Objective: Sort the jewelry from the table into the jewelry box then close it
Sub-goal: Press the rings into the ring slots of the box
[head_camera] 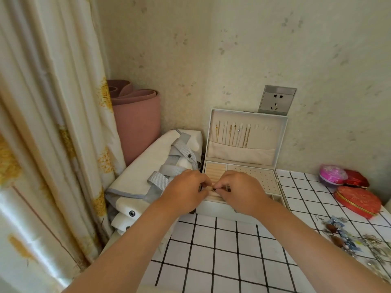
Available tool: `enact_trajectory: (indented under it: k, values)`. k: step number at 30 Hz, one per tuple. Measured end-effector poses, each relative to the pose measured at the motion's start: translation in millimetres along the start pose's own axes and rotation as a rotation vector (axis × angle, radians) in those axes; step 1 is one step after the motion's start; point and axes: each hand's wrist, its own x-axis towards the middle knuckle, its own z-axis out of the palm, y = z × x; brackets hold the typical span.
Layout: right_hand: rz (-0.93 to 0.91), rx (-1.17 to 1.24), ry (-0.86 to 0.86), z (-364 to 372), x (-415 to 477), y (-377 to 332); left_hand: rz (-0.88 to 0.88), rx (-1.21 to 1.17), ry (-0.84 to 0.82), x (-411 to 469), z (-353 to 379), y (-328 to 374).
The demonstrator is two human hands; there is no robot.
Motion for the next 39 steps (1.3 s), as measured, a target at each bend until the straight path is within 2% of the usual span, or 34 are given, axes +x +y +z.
enact_trajectory:
  k: [3, 9, 16, 19, 25, 28, 30, 34, 39]
  values:
    - [0.008, 0.029, -0.030, -3.4, 2.6, 4.7, 0.004, -0.016, -0.003, 0.1, 0.7, 2.1]
    - [0.115, 0.128, 0.071, -31.1, 8.1, 23.2, 0.087, 0.010, -0.014, 1.0, 5.3, 3.9]
    - [0.317, 0.105, -0.046, -42.9, 2.9, 50.4, 0.084, 0.064, -0.050, 8.0, 7.5, 6.0]
    - [0.316, 0.126, -0.083, -41.5, 1.4, 47.9, 0.070, 0.075, -0.046, 13.3, 6.3, 11.4]
    - [0.279, 0.143, -0.040, -39.4, 1.6, 47.0, 0.061, 0.031, 0.020, 23.5, 13.1, 29.0]
    - [0.300, 0.271, -0.009, -39.9, 1.9, 46.8, 0.061, 0.001, 0.043, 26.2, 19.4, 35.3]
    - [0.328, 0.463, -0.012, -42.7, 2.7, 41.1, 0.042, -0.055, 0.069, 26.8, 21.7, 36.7]
    - [0.352, 0.862, -0.133, -52.0, 4.8, 24.7, 0.038, -0.317, 0.147, 26.8, 19.1, 37.6]
    - [0.366, 1.049, -0.171, -55.8, 7.4, 15.7, 0.023, -0.452, 0.225, 26.3, 10.3, 37.0]
